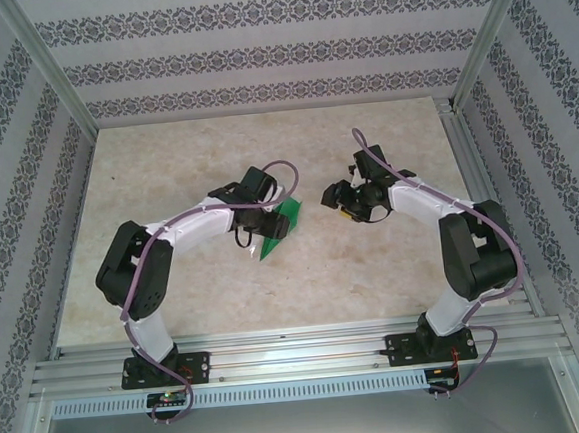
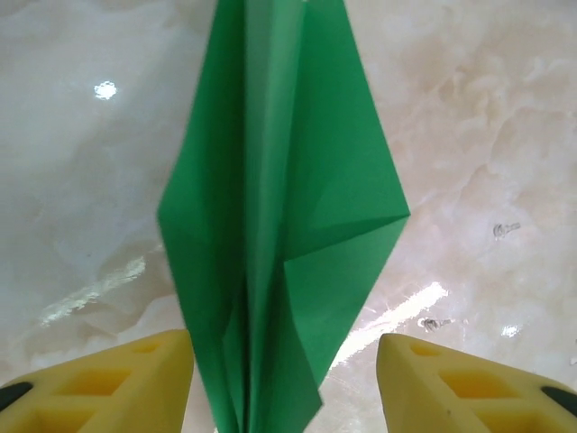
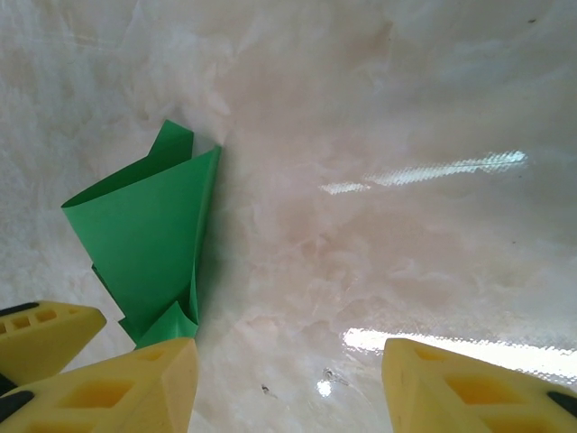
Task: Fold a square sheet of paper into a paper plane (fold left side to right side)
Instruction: Pick up the paper plane from the center of the table.
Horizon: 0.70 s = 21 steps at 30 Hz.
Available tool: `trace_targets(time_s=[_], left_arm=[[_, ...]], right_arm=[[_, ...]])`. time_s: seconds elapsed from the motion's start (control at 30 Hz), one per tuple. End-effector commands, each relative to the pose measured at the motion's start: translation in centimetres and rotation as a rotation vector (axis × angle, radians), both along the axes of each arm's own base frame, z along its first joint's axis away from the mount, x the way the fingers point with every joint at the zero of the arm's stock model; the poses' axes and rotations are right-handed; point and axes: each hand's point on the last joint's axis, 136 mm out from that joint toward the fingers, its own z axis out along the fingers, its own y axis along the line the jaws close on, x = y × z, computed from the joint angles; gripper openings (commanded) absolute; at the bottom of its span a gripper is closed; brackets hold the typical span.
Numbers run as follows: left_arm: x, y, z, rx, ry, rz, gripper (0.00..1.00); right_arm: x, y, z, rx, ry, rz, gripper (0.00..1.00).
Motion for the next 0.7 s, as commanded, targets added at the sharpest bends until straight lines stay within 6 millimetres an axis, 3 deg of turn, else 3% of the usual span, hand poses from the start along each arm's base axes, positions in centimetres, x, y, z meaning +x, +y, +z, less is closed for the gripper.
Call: trace_targets(time_s=[0.0, 0.27, 0.47, 0.67], left_arm=[[1.9, -0.2, 2.3, -0.122, 0.007, 0.036, 0.57], [5.6, 0.5, 0.4, -0.170, 0.051, 0.086, 0.41], [6.5, -0.7, -1.6, -0.193, 0.118, 0.051, 0.35], [6.9, -1.3, -2.1, -0.214, 0.141, 0.062, 0.14]], right_arm=[[0.8, 1.5, 0.8, 0.027, -0.022, 0.014, 0.56], [0.7, 2.2, 0.4, 0.023, -0.013, 0.028, 0.56], [0.6, 2.1, 0.5, 0.019, -0.015, 0.030, 0.56], [0.3, 2.3, 0.7, 0.017, -0.020, 0.040, 0.56]])
